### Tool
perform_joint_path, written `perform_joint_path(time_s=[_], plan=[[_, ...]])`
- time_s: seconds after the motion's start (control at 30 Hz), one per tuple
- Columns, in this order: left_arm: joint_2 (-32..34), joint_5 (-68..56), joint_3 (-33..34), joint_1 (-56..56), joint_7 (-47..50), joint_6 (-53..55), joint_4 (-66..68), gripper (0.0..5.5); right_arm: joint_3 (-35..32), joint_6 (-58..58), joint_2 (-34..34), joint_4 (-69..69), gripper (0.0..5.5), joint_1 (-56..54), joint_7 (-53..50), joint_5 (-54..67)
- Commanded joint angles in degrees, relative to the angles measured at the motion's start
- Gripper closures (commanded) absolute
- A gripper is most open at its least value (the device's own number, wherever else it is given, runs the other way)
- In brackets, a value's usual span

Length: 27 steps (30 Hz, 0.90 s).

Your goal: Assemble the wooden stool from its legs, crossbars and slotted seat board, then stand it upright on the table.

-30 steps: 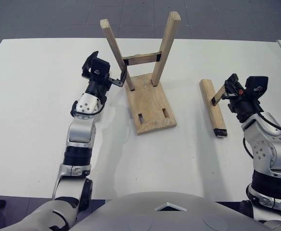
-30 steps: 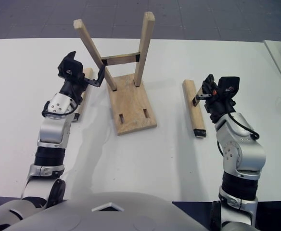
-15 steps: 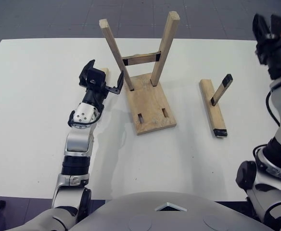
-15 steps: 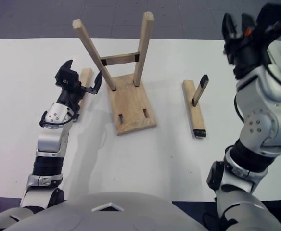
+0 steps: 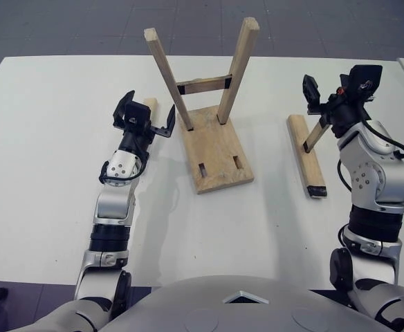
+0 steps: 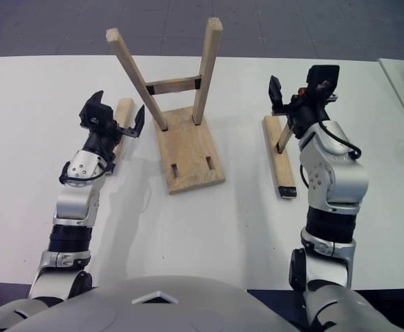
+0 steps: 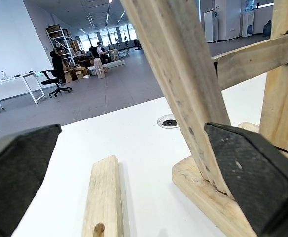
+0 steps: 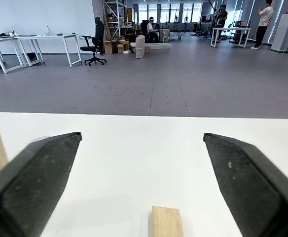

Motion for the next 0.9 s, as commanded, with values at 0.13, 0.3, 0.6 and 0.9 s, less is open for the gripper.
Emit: perform_joint_path(time_s=[0.13, 0.3, 0.6, 0.9], plan=[[1.2, -0.1, 1.2, 2.5, -0.1, -0.2, -2.3, 0.10, -9.0, 7.5, 0.8, -17.1, 0.12, -1.9, -5.5, 6.9], [1.5, 0.0, 2.0, 6.6, 0.3, 0.1, -5.6, 0.10, -12.1, 8.8, 2.1, -25.5, 0.12, 14.6, -4.2, 8.1], [2.5, -0.1, 3.0, 7.7, -0.4, 0.1, -6.0, 0.10, -0.5, -7.4, 3.4, -14.5, 0.37, 39.1, 7.7, -1.7], [2.4, -0.2, 2.0, 6.3, -1.5, 0.5, -4.5, 0.10, 3.1, -15.4, 4.4, -2.0, 1.80, 38.4, 8.0, -8.6]])
